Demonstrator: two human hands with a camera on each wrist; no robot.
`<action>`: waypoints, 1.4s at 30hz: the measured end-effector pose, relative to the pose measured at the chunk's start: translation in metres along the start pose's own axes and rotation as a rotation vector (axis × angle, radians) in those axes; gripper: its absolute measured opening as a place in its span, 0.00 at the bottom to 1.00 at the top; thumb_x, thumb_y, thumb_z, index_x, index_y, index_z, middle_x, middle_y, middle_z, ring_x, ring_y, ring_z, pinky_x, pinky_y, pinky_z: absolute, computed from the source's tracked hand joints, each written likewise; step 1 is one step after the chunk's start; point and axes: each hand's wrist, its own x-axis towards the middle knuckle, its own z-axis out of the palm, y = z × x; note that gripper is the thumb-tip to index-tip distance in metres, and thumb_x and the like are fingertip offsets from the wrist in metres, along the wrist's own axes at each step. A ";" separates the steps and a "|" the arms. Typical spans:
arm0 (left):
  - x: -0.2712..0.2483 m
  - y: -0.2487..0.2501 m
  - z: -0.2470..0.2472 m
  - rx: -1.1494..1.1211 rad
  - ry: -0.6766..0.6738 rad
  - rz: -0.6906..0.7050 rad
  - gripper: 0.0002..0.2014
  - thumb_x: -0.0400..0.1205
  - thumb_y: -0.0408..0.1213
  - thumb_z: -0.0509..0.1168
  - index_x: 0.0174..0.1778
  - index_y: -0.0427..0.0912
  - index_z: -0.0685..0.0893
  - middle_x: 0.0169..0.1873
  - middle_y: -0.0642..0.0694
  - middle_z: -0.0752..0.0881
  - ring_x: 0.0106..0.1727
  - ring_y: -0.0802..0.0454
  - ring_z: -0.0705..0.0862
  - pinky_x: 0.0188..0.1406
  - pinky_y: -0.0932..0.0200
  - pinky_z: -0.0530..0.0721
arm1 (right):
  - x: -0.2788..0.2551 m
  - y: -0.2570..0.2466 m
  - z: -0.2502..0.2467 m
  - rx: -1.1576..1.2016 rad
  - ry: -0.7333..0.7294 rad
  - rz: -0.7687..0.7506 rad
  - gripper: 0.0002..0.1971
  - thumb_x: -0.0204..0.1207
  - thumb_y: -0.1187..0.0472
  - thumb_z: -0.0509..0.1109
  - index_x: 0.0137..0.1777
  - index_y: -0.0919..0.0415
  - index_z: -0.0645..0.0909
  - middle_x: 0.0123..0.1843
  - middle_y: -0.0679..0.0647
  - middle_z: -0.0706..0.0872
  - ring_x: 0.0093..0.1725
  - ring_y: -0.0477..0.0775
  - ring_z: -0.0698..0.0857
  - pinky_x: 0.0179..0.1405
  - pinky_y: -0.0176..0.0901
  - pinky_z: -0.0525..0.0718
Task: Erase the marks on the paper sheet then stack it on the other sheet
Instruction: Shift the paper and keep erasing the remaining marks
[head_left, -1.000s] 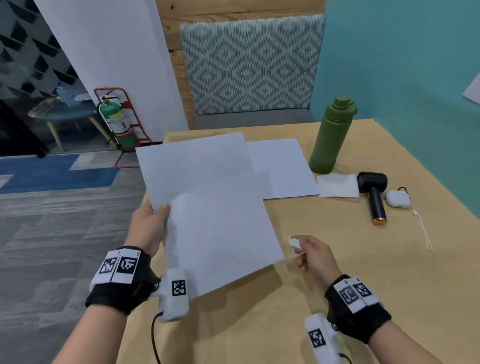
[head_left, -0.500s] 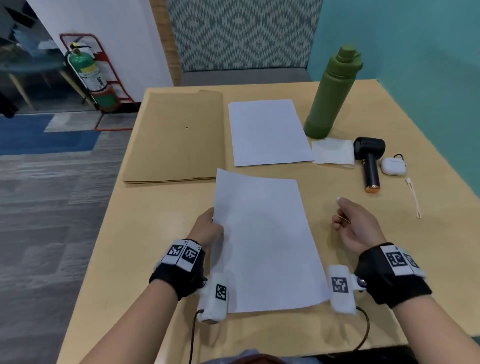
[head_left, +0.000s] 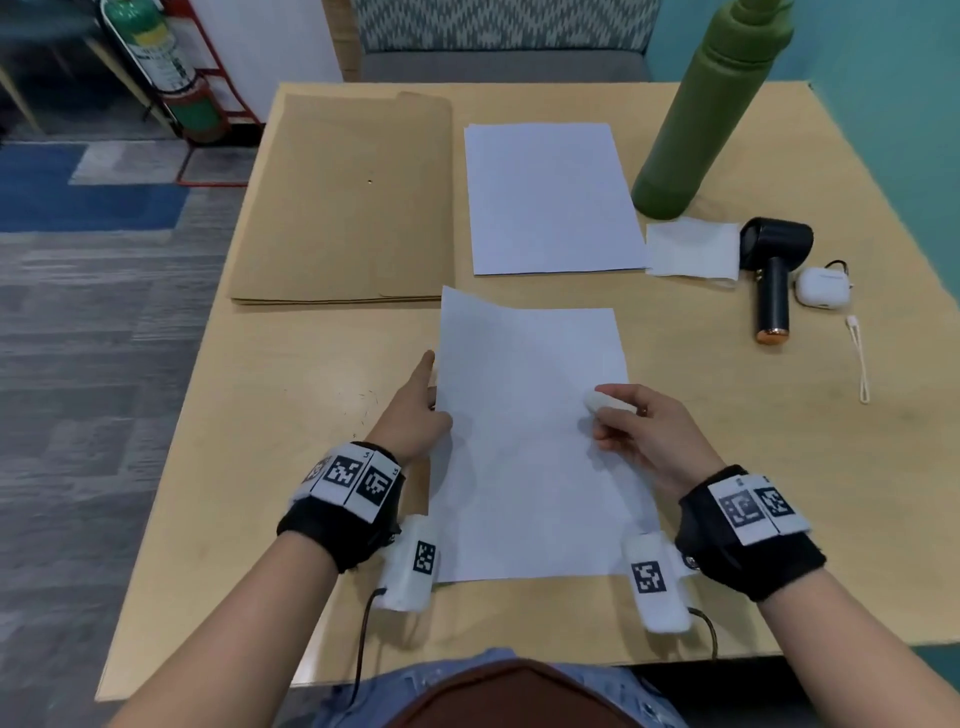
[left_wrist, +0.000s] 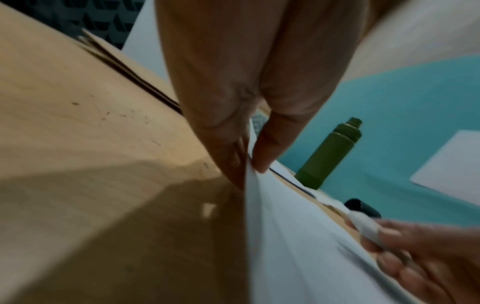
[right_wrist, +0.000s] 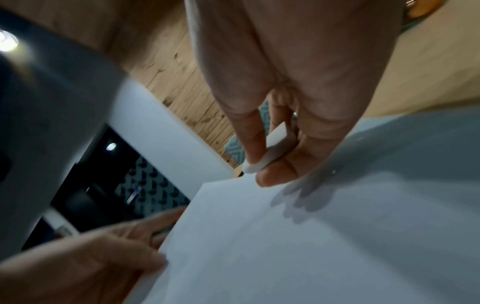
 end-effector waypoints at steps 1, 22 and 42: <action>-0.001 0.000 0.001 0.026 -0.017 0.019 0.44 0.78 0.19 0.55 0.83 0.54 0.41 0.63 0.43 0.83 0.60 0.44 0.83 0.60 0.45 0.82 | 0.000 0.001 0.005 -0.075 -0.011 -0.014 0.10 0.74 0.71 0.68 0.53 0.62 0.80 0.32 0.57 0.84 0.25 0.49 0.81 0.27 0.36 0.85; -0.011 -0.016 0.015 1.191 -0.128 0.167 0.62 0.64 0.64 0.74 0.83 0.47 0.39 0.83 0.54 0.39 0.82 0.48 0.33 0.75 0.30 0.36 | 0.000 -0.003 0.043 -0.876 -0.155 -0.353 0.07 0.72 0.64 0.71 0.48 0.64 0.86 0.37 0.45 0.76 0.43 0.47 0.75 0.44 0.35 0.67; -0.005 -0.021 0.007 1.178 -0.198 0.193 0.65 0.62 0.65 0.75 0.83 0.50 0.35 0.83 0.55 0.37 0.83 0.51 0.35 0.75 0.29 0.38 | -0.003 -0.008 0.042 -0.990 -0.294 -0.236 0.07 0.70 0.58 0.73 0.46 0.59 0.87 0.38 0.47 0.83 0.41 0.46 0.80 0.31 0.24 0.72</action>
